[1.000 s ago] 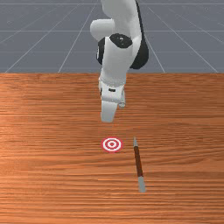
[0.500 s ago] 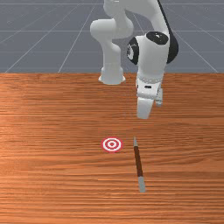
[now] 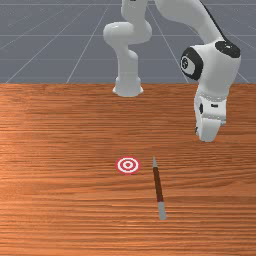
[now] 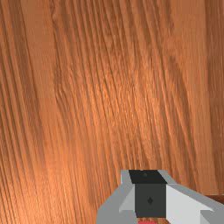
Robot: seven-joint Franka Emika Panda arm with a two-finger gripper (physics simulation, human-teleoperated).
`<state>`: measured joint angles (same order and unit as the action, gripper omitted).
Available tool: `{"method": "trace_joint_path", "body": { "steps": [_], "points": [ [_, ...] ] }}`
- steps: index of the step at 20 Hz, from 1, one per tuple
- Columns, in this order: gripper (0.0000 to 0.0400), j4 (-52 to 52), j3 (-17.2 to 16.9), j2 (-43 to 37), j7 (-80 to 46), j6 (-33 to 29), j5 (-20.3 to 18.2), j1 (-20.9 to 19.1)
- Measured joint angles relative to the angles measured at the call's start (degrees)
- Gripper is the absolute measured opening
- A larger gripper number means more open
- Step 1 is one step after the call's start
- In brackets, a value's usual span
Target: Pick up the pen and put it to the marker
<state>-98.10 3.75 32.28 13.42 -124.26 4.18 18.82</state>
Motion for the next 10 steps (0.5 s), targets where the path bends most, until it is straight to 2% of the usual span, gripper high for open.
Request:
{"method": "trace_joint_path", "body": {
  "steps": [3,7,10],
  "points": [
    [0.0,-0.5,-0.1,1.6,-0.2,-2.4,0.2,0.0],
    [0.0,4.1,0.4,6.7,0.8,1.0,-0.7,-0.5],
    [0.0,7.9,0.7,12.2,1.3,1.1,-1.0,-0.7]
  ]
}}
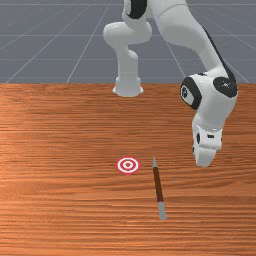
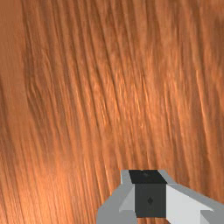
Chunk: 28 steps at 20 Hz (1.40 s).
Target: Pick up the pen and put it to the marker
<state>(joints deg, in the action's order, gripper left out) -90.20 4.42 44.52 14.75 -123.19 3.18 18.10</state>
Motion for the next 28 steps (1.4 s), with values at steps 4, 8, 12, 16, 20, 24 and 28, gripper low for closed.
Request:
{"method": "trace_joint_path", "body": {
  "steps": [4,8,12,16,20,24,28],
  "points": [
    [0.0,-2.6,-0.9,3.8,0.6,-10.3,2.2,0.5],
    [0.0,11.9,-0.9,11.4,3.4,-3.4,2.3,-0.1],
    [0.0,31.8,1.4,22.1,6.0,4.4,-1.1,-2.3],
    [0.0,40.9,-1.4,26.7,4.3,10.0,1.4,-0.4],
    [0.0,44.9,-1.6,29.0,3.7,10.9,1.3,-0.5],
    [0.0,54.9,-1.7,34.5,4.1,13.6,1.3,-0.3],
    [0.0,57.8,-1.8,36.2,4.3,14.4,1.3,-0.3]
  ]
}}
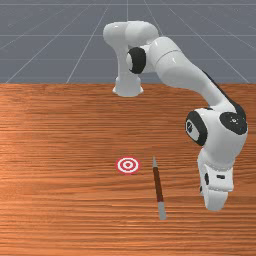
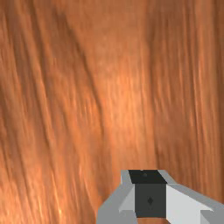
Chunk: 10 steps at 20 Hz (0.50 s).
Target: Pick up the pen and put it to the marker
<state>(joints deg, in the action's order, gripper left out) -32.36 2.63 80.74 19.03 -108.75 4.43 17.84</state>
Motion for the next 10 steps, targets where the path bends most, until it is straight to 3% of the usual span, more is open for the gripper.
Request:
{"method": "trace_joint_path", "body": {
  "steps": [10],
  "points": [
    [0.0,0.0,0.0,0.0,0.0,0.0,0.0,0.0]
  ]
}}
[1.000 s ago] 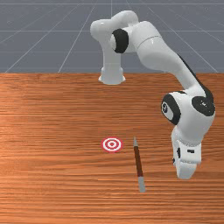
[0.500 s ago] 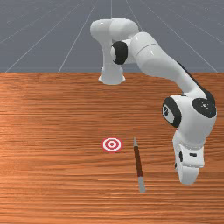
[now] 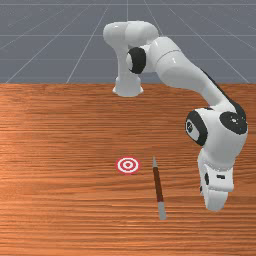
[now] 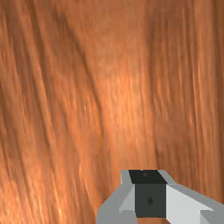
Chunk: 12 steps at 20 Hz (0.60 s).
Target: Pick up the pen and put it to the marker
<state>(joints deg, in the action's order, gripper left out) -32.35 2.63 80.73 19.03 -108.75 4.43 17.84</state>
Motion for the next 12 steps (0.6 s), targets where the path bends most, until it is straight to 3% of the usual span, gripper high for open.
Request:
{"method": "trace_joint_path", "body": {
  "steps": [5,12],
  "points": [
    [0.0,1.9,0.0,1.1,0.2,0.6,0.0,0.1],
    [0.0,-19.6,0.2,-10.5,8.1,-9.6,1.0,-5.1]
  ]
}}
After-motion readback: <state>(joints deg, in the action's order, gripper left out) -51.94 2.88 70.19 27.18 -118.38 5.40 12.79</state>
